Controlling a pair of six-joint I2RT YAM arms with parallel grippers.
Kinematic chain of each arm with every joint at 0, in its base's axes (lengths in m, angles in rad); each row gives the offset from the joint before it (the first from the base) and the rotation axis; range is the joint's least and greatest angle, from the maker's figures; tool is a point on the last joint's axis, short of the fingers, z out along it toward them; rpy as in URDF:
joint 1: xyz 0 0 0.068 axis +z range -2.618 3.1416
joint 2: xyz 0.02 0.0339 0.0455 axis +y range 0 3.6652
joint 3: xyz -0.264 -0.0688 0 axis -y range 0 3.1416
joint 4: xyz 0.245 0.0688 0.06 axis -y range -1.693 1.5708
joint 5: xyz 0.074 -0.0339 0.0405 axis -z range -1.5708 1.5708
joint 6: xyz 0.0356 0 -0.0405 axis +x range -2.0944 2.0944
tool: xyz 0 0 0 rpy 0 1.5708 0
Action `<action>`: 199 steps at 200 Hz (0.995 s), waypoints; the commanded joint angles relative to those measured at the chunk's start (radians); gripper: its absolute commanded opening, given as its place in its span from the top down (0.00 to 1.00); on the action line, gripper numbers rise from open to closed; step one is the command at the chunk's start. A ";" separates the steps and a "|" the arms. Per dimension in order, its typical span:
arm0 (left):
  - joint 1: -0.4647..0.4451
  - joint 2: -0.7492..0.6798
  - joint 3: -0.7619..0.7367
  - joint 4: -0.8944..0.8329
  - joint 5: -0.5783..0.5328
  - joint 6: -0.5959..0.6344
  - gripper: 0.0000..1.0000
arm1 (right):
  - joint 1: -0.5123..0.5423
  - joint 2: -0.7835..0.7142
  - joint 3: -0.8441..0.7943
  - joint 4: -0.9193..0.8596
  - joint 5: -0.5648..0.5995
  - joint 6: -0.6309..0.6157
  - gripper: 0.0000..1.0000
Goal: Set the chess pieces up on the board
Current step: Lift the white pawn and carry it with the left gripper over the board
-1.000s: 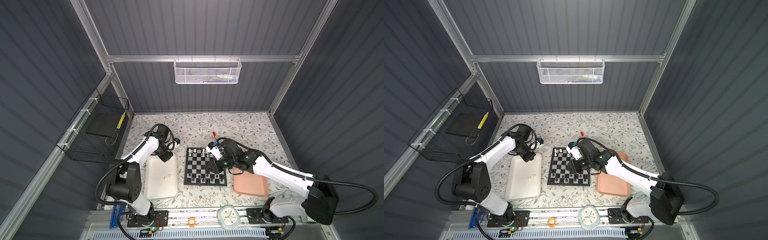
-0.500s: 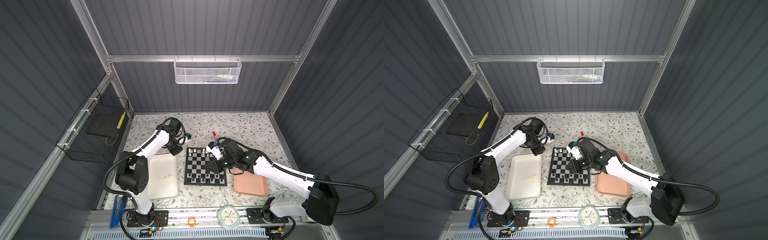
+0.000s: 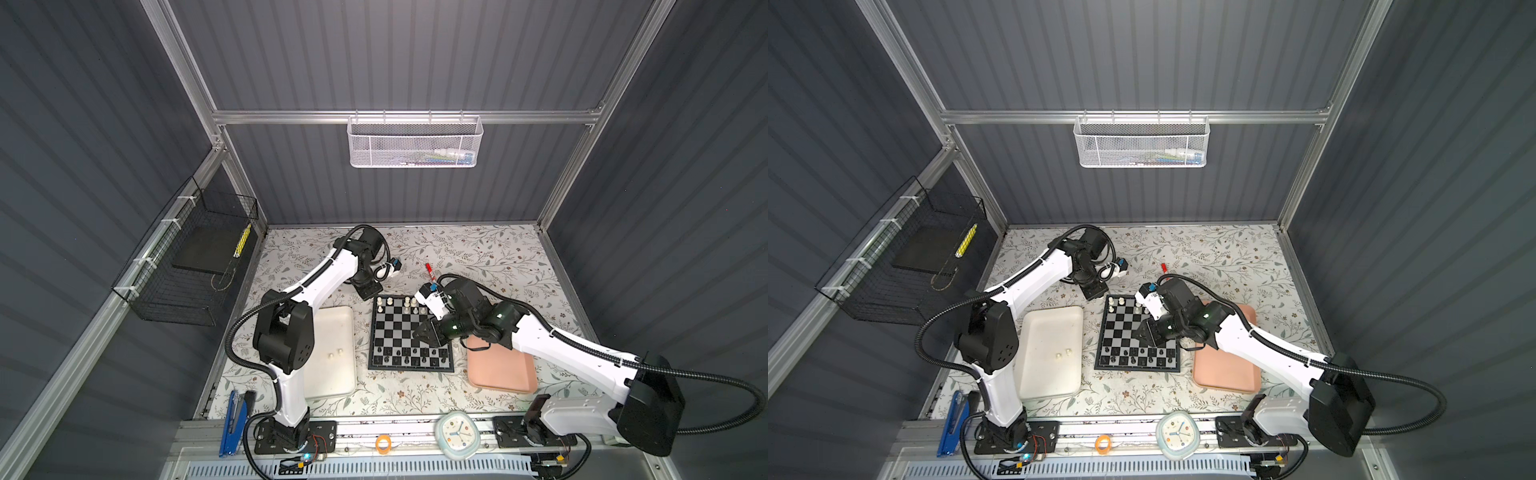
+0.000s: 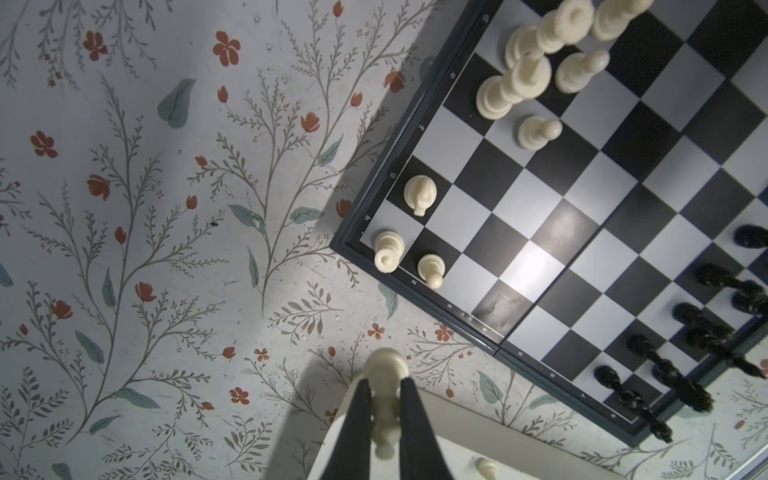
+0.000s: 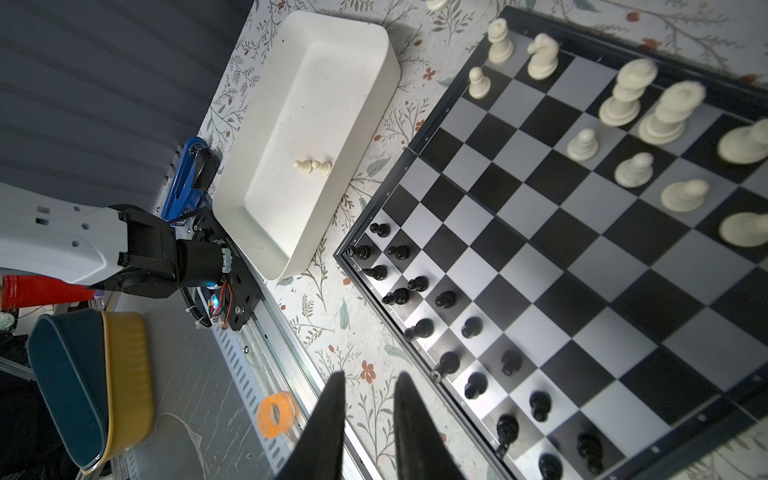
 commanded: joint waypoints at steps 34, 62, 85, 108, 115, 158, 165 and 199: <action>-0.065 0.083 0.116 -0.056 -0.001 0.013 0.87 | 0.006 -0.039 -0.029 -0.032 0.019 0.009 0.76; -0.088 0.118 0.157 -0.056 0.004 0.013 0.87 | 0.006 -0.056 -0.040 -0.032 0.028 0.016 0.76; -0.100 0.144 0.179 -0.054 0.007 0.015 0.87 | 0.006 -0.061 -0.046 -0.038 0.029 0.019 0.76; -0.105 0.166 0.200 -0.052 0.013 0.016 0.87 | 0.006 -0.069 -0.050 -0.038 0.029 0.022 0.76; -0.106 0.170 0.206 -0.050 0.016 0.016 0.87 | 0.006 -0.070 -0.052 -0.038 0.030 0.023 0.76; -0.113 0.205 0.235 -0.046 0.026 0.016 0.87 | 0.006 -0.081 -0.063 -0.038 0.032 0.030 0.76; -0.115 0.210 0.239 -0.047 0.028 0.015 0.87 | 0.006 -0.083 -0.064 -0.039 0.032 0.031 0.76; -0.121 0.234 0.263 -0.046 0.039 0.013 0.87 | 0.006 -0.093 -0.072 -0.038 0.034 0.036 0.76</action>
